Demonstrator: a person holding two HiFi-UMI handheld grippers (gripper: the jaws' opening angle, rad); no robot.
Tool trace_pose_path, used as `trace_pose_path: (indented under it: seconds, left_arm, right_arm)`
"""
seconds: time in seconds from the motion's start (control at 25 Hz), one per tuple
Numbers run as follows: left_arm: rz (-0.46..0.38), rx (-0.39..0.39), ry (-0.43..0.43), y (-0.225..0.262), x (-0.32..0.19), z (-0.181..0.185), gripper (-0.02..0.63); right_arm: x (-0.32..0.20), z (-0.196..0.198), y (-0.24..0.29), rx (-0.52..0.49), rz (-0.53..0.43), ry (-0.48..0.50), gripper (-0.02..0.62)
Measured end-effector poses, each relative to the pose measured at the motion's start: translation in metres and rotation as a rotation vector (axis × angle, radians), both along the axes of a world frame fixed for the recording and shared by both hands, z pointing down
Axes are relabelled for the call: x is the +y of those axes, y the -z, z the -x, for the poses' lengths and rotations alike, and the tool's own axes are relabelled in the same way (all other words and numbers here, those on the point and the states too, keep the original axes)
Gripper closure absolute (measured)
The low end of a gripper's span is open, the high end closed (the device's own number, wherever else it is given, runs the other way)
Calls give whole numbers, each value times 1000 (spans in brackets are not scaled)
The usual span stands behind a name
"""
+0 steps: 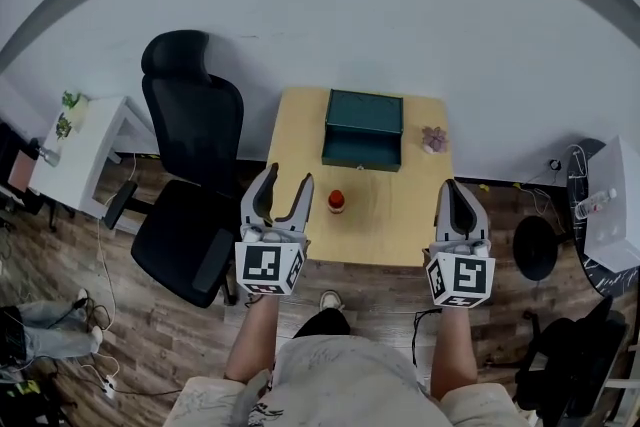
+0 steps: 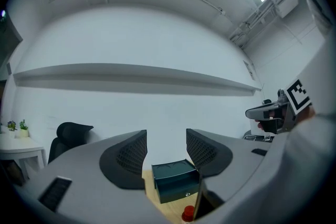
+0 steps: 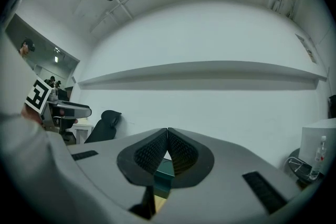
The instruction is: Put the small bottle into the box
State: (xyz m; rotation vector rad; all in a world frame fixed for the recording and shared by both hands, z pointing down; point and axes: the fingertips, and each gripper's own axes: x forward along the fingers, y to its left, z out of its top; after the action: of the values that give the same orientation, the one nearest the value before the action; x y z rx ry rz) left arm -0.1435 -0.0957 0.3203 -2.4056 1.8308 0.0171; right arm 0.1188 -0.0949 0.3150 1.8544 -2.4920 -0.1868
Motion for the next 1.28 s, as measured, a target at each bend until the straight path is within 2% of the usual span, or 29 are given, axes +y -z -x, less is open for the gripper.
trace_pose_path:
  seconds: [0.2,0.4,0.6,0.84,1.28]
  left_arm:
    - [-4,-1,-8,-3,-39,21,374]
    - [-4,0,-41,-9,-66,27,374]
    - [3,-11,-75,-15,-82,22,374]
    - [11,-11,-69,-17,-102,18,374]
    - [68,-34,-71,-42,-109,6,374]
  right_arm:
    - [-35,24,1,3,-1,5,580]
    - [-55,34,0,10,-11,-25,580]
    - [-67,35,-1,9,-14,-46,580]
    - [-86,29,-3,9,-19,-41,580]
    - [-99,29,-20,-6,16,-25,580]
